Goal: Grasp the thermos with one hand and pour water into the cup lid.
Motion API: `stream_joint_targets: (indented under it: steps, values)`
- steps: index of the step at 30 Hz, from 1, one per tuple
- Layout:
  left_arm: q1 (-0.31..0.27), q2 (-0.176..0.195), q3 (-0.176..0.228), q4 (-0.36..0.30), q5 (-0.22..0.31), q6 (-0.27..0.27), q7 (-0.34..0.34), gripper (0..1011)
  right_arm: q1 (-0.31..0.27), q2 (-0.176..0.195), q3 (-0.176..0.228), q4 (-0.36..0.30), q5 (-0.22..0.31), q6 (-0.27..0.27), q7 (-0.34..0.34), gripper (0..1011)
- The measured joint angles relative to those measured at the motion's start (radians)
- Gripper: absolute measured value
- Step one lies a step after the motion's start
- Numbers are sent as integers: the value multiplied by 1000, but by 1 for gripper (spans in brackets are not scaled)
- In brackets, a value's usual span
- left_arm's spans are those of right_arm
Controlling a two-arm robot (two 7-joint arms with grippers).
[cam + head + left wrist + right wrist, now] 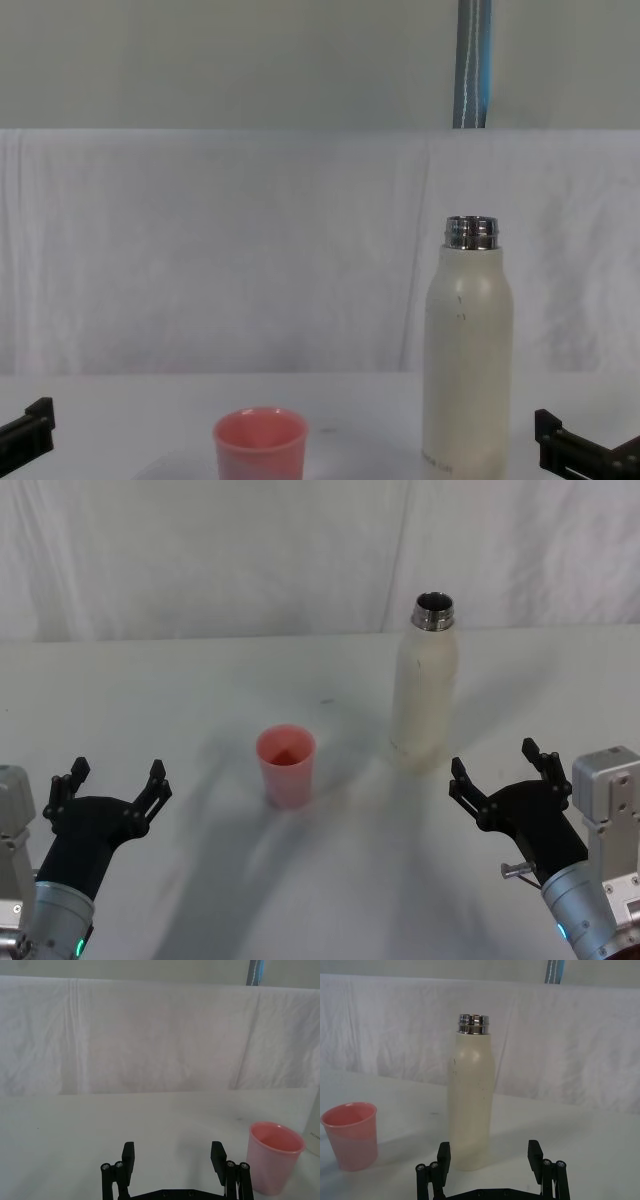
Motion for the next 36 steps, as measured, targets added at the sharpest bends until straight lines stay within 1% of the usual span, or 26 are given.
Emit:
stream_joint_targets:
  steps: [36]
  values:
    - [0,0,0,0,0,0,0,1001,0,0,0,0,0,0,0,1000]
